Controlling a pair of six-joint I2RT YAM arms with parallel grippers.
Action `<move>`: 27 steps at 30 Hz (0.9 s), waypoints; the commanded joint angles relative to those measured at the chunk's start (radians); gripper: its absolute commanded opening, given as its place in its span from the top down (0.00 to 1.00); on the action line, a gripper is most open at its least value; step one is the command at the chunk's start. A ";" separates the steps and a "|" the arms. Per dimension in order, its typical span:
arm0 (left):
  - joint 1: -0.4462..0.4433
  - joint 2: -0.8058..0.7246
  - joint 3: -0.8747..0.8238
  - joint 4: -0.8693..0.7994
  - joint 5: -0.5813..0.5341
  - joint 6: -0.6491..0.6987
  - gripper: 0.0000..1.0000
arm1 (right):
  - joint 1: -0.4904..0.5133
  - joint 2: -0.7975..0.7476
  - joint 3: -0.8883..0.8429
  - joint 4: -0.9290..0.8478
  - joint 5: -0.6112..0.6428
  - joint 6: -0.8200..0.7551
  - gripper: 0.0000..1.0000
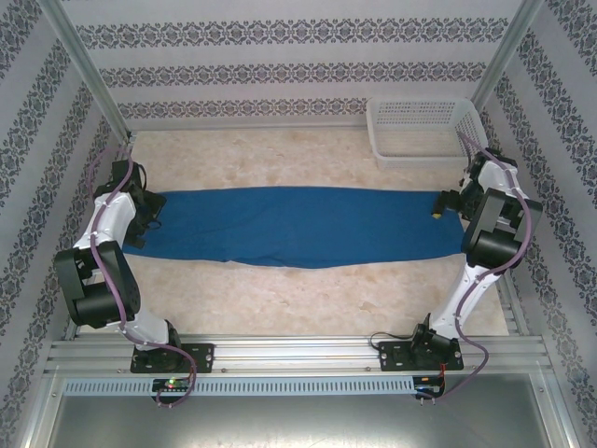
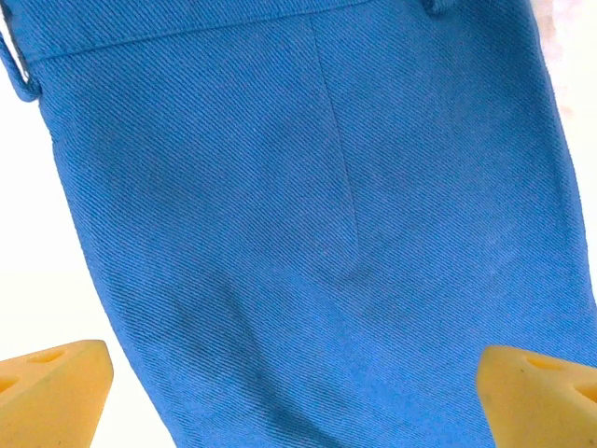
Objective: Roll up the long pants
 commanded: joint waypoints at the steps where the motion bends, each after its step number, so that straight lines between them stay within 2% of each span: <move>1: 0.006 0.012 -0.006 0.021 0.001 0.018 0.00 | 0.007 -0.001 0.012 -0.018 -0.025 -0.030 0.03; 5: 0.006 0.021 -0.006 0.032 0.004 0.019 0.00 | 0.015 0.015 0.001 -0.020 0.004 -0.024 0.05; 10: 0.006 0.026 -0.015 0.043 0.003 0.013 0.00 | 0.048 0.042 -0.023 -0.025 -0.022 -0.019 0.08; 14: 0.007 0.032 -0.013 0.045 0.009 0.015 0.00 | 0.067 0.068 -0.018 -0.037 -0.141 -0.004 0.17; 18: 0.006 0.032 -0.016 0.052 0.007 0.018 0.00 | 0.094 0.089 -0.007 -0.029 -0.094 0.004 0.10; 23: 0.006 0.027 -0.028 0.064 0.014 0.014 0.00 | 0.099 0.089 -0.015 0.009 -0.017 0.028 0.09; 27: 0.006 0.023 -0.027 0.058 0.013 0.017 0.00 | 0.097 0.067 0.017 -0.028 0.028 0.017 0.07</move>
